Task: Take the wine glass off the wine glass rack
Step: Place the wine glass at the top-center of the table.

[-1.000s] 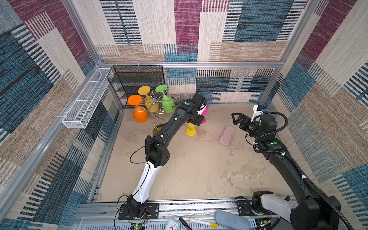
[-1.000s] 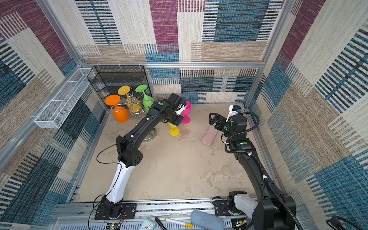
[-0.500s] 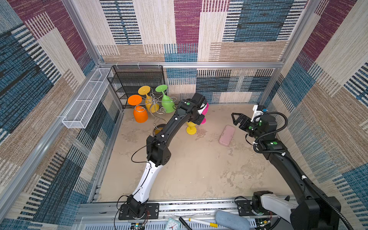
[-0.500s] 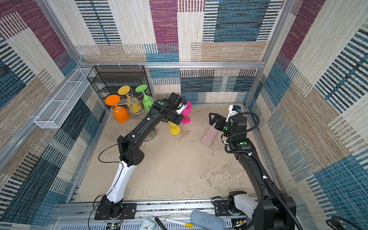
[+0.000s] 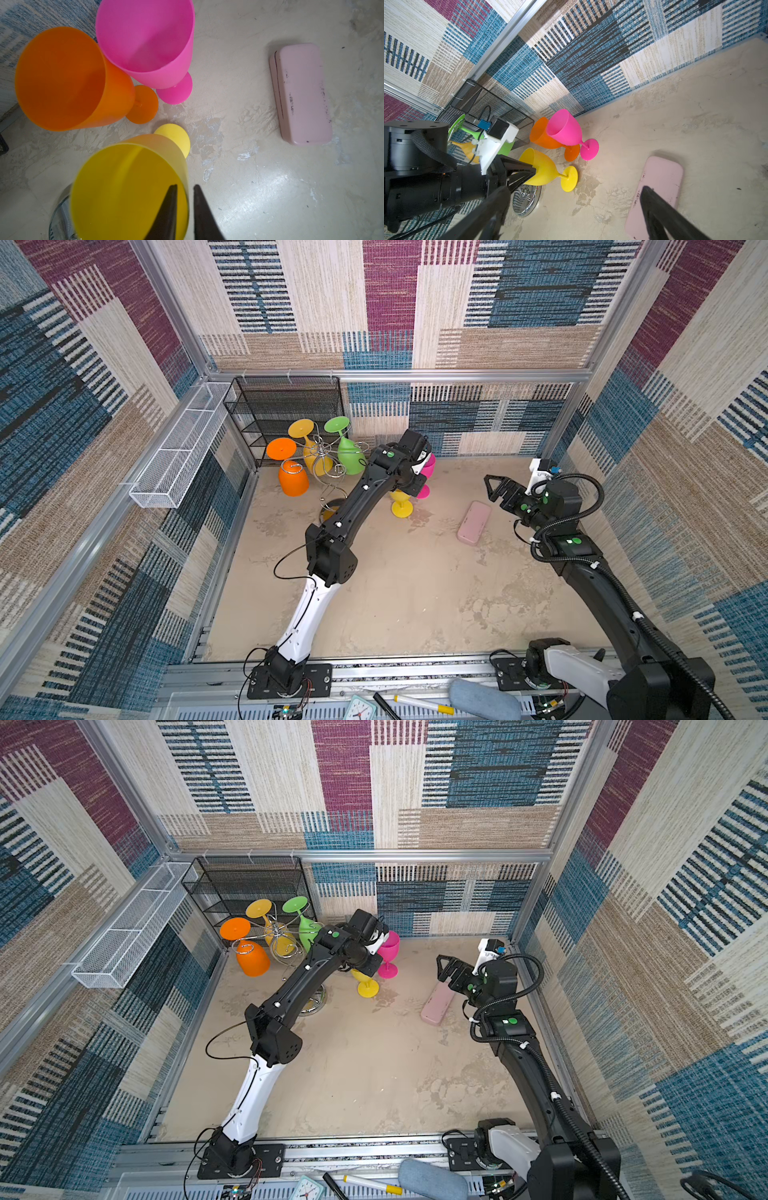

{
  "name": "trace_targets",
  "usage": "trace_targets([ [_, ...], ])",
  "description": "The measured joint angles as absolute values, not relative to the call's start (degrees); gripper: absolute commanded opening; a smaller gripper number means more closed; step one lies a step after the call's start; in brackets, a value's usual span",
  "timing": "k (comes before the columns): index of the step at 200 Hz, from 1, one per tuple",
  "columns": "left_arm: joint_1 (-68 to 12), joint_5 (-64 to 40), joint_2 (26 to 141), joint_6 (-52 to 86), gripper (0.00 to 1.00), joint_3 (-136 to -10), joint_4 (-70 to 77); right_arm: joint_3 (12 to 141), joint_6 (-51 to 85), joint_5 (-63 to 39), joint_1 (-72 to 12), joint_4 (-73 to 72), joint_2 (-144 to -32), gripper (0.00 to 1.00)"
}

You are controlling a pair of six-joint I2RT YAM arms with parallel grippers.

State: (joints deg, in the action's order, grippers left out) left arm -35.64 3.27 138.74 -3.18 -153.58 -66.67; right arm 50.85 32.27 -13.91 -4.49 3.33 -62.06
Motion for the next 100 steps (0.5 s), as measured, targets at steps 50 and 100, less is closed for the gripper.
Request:
trace_targets([
  [50, -35.6, 4.2, 137.8, -3.5, 0.47, -153.6, -66.7, 51.3, 31.9, -13.9, -4.5, 4.0, -61.0, 1.00],
  [100, -35.6, 4.2, 135.6, -3.4, 0.51, -154.2, -66.8, 51.9, 31.9, -13.8, -4.5, 4.3, -60.2, 1.00],
])
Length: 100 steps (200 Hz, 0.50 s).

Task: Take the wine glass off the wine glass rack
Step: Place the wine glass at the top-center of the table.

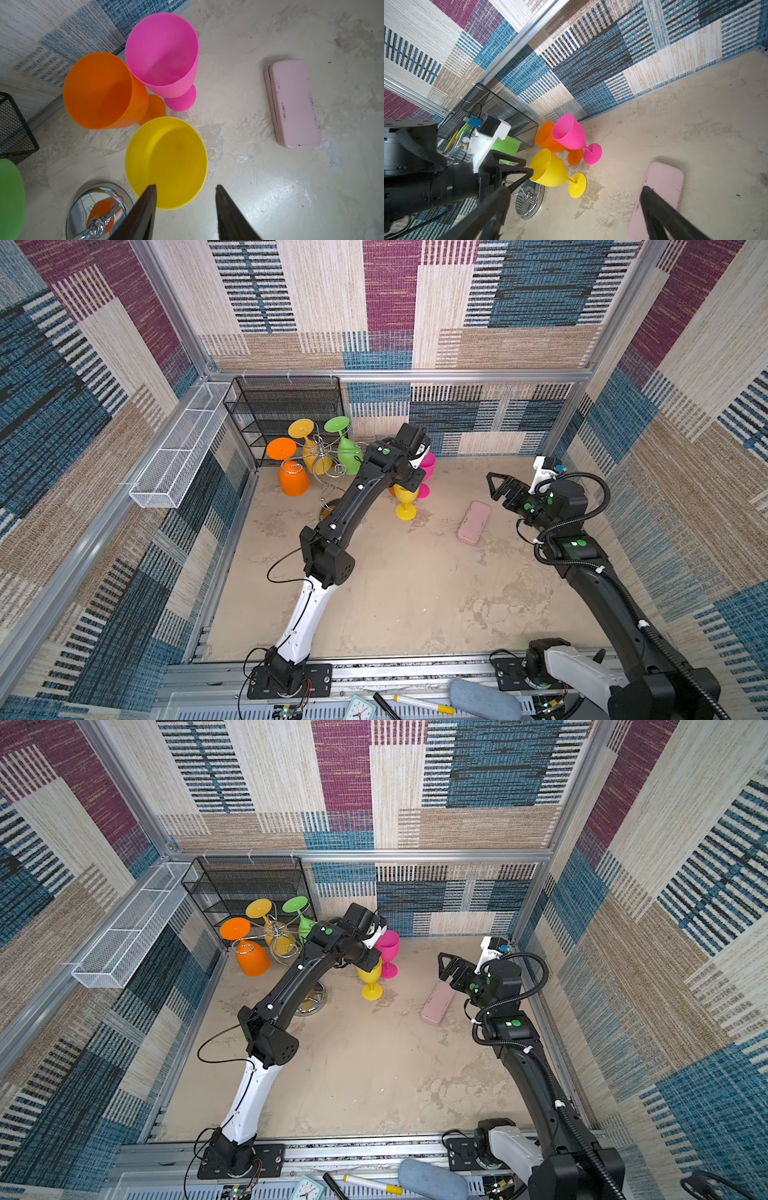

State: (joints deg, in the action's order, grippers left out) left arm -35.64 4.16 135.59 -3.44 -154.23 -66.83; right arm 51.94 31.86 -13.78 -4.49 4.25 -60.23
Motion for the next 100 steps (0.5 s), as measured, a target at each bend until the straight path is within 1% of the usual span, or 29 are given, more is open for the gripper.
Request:
trace_targets([
  [31, -35.7, 4.1, 131.6, -3.4, 0.54, -153.2, -66.8, 52.1, 31.6, -13.5, -4.5, 4.3, -60.1, 1.00],
  [57, -36.3, 4.1, 127.5, -3.4, 0.62, -151.2, -66.8, 52.1, 31.4, -13.5, -4.5, 4.3, -60.1, 1.00],
  [87, -37.7, 3.9, 122.1, -3.4, 0.75, -149.2, -66.8, 52.1, 31.2, -14.5, -4.5, 4.2, -59.7, 1.00],
  [100, -38.3, 3.9, 119.9, -3.2, 0.78, -148.5, -66.8, 52.1, 31.2, -14.6, -4.6, 4.2, -59.4, 1.00],
])
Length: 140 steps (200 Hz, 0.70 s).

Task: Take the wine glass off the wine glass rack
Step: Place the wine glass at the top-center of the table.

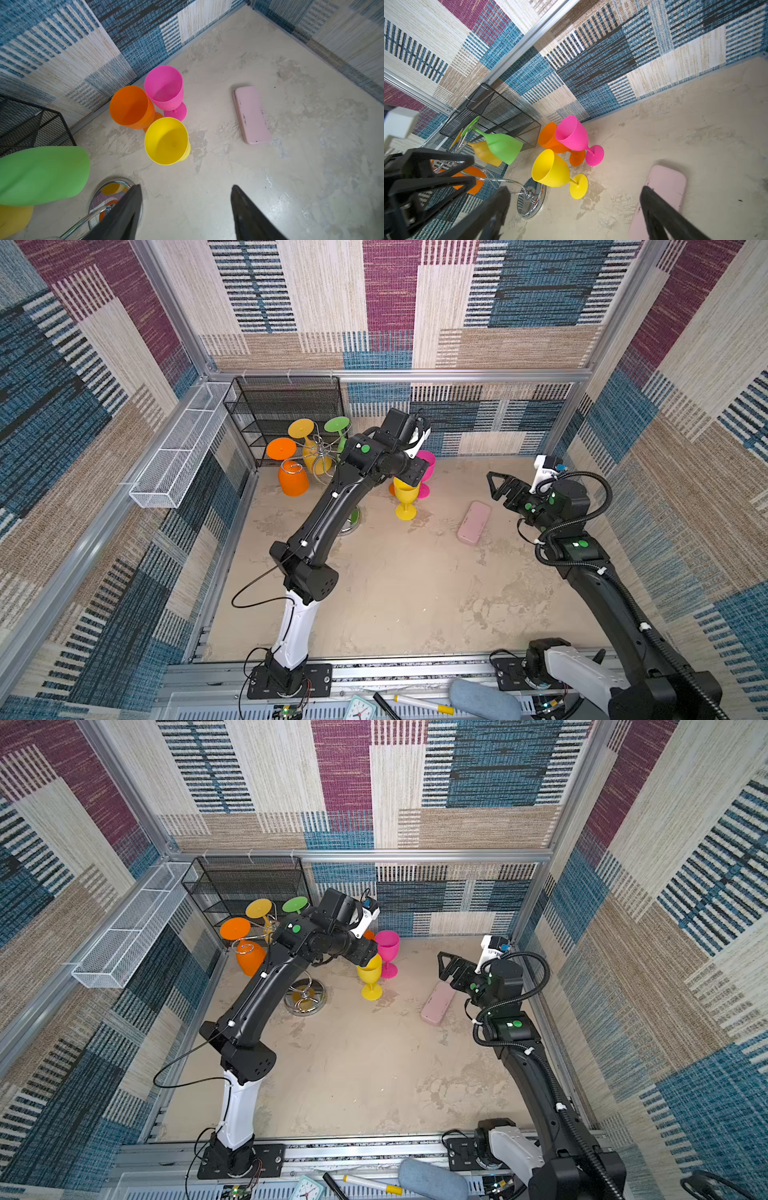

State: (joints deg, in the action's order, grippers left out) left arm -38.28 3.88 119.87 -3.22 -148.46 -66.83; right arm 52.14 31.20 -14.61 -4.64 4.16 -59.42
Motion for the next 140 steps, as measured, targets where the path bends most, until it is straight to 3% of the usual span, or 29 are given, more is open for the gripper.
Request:
trace_targets([
  [68, -40.2, 4.6, 104.6, -1.0, 0.81, -139.6, -66.9, 53.9, 30.8, -13.7, -10.5, 3.6, -57.2, 1.00],
  [140, -36.8, 14.9, 83.2, 1.7, 0.78, -121.6, -66.3, 58.9, 32.1, -12.1, -21.6, 0.1, -64.1, 1.00],
])
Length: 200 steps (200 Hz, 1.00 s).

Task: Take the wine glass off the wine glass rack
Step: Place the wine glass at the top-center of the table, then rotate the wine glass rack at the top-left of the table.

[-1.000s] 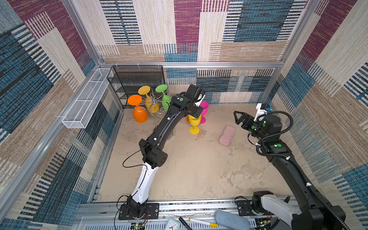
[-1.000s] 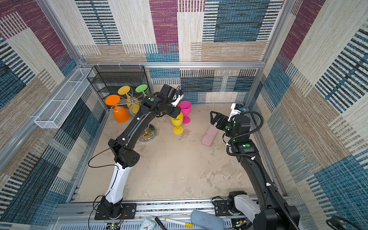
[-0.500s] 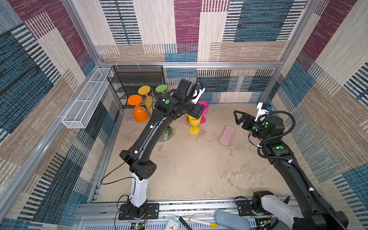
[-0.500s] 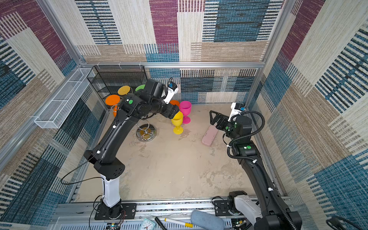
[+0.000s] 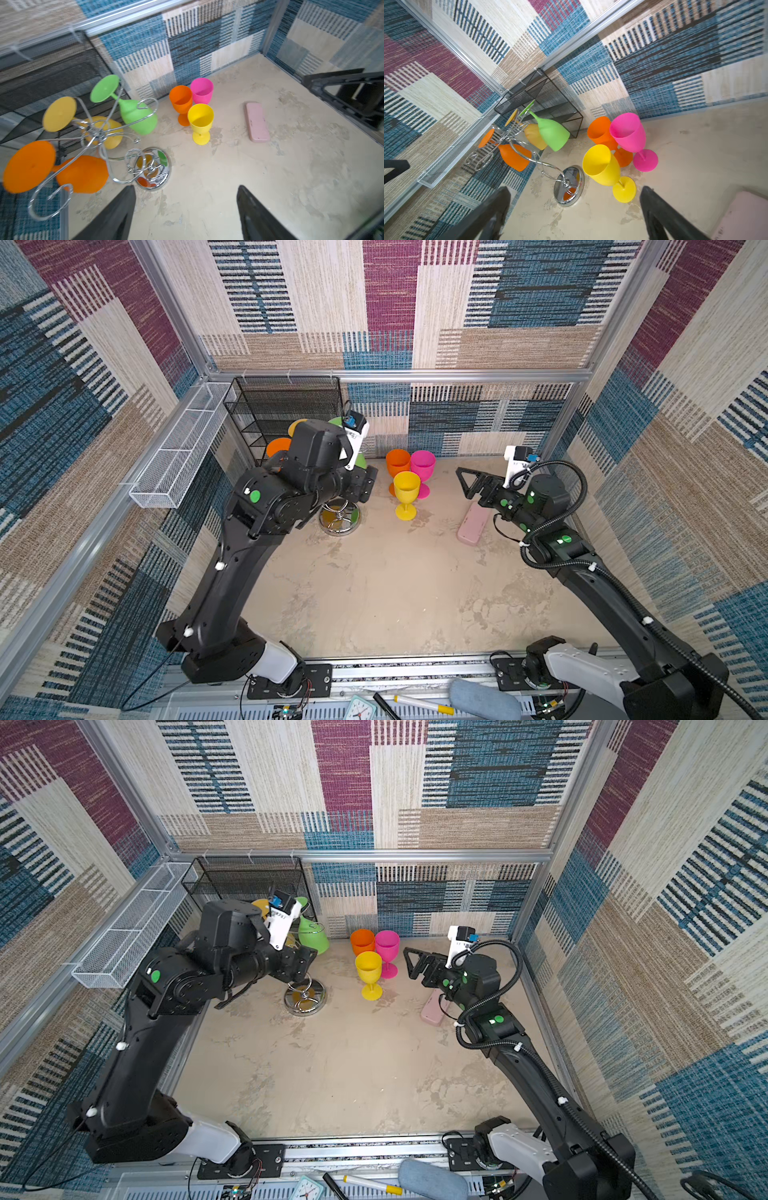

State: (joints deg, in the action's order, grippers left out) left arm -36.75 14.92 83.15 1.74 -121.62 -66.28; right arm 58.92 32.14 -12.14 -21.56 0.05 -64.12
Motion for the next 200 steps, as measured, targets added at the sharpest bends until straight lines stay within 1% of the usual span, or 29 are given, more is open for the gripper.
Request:
trace_targets([
  [33, -30.5, 17.0, 77.8, 3.2, 0.76, -114.4, -66.6, 65.0, 32.1, -11.3, -28.9, -0.9, -71.0, 1.00],
  [65, -21.7, 17.6, 74.6, 4.6, 0.76, -108.5, -66.6, 72.4, 28.9, -10.3, -35.9, -1.3, -78.7, 0.99],
  [107, -9.6, 10.4, 72.1, 7.2, 0.75, -100.5, -64.3, 82.8, 21.3, -8.7, -43.5, 0.7, -90.7, 0.96],
  [134, -3.4, 5.9, 70.5, 9.2, 0.75, -95.6, -61.7, 89.1, 17.4, -8.3, -46.5, 2.5, -97.2, 0.94],
  [159, 1.3, 2.6, 68.7, 11.1, 0.75, -92.1, -58.9, 95.2, 14.2, -5.7, -48.7, 4.0, -102.3, 0.93],
  [183, 4.4, 0.3, 67.8, 12.4, 0.75, -89.3, -56.2, 100.9, 12.3, -3.9, -49.3, 4.8, -106.9, 0.89],
  [200, 6.0, -1.5, 67.3, 13.1, 0.74, -87.5, -54.8, 105.9, 11.7, -2.4, -49.1, 6.3, -110.4, 0.85],
])
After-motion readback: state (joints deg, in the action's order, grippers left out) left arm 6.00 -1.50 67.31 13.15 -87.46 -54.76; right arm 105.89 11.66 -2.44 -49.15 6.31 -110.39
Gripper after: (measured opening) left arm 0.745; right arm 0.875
